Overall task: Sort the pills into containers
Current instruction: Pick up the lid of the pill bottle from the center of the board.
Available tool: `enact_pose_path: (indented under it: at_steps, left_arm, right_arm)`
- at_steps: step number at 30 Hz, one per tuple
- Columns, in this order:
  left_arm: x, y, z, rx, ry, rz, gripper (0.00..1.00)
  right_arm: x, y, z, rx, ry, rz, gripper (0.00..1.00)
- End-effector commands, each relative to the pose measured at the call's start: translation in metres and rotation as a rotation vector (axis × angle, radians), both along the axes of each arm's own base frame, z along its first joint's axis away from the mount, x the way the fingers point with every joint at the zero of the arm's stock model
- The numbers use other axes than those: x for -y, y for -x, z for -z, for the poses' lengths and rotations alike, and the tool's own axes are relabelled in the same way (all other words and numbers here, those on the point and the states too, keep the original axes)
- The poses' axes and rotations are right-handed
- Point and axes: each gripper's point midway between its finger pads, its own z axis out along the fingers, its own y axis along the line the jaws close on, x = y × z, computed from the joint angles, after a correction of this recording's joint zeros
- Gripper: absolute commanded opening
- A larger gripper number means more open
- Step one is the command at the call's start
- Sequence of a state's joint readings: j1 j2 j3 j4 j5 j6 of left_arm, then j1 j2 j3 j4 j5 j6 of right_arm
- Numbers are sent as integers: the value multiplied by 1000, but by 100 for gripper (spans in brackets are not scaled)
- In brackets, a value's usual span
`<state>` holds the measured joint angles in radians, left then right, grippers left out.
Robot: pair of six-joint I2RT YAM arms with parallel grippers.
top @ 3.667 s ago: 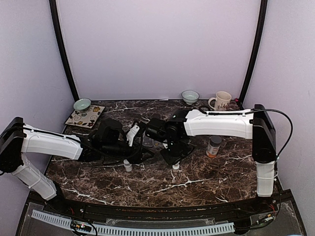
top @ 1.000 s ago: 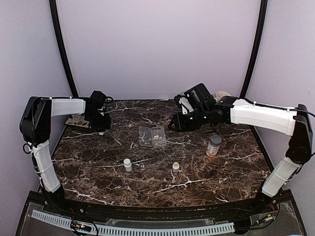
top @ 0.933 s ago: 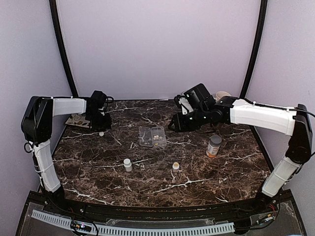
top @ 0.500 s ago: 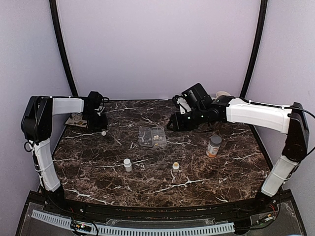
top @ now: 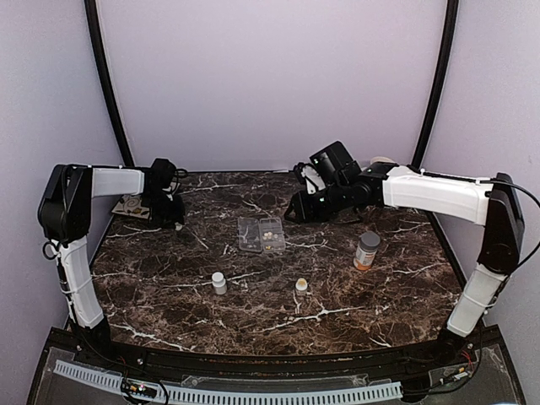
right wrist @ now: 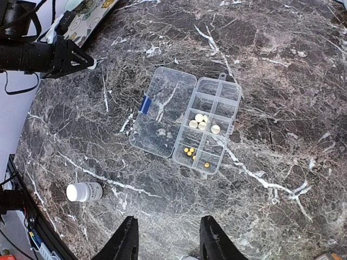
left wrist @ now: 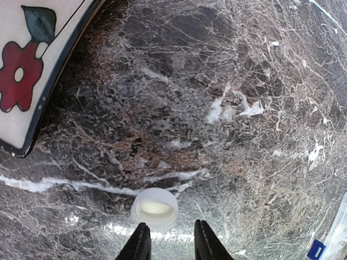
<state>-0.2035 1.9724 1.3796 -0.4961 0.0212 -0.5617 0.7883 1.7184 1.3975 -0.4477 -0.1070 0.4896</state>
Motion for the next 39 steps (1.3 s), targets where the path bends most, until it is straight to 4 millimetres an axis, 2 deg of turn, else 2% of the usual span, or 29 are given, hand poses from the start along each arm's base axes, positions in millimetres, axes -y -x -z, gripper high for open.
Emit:
enact_pose_path:
  at_steps: [1,18,29,33,37,39]
  left_arm:
    - [-2,-2,-2,-6,-5,4,30]
    - [-6,-13,-10,14,-38,9,31]
    - [-10,-6,8,-55,-79,39,29]
    - [-11,-5,10,-62,-88,45,25]
    - [-11,-4,12,-72,-96,54,11]
    - [-12,-3,13,-82,-98,57,7]
  right_arm:
    - [-8,-9,-10,26,-35,-16,41]
    - [-6,-13,-8,23,-39,-15,41]
    - [-5,-15,-9,25,-46,-12,41]
    - [-5,-16,-8,24,-49,-12,41]
    - [-6,-17,-7,21,-52,-13,41]
    - [-5,-19,-7,22,-54,-11,41]
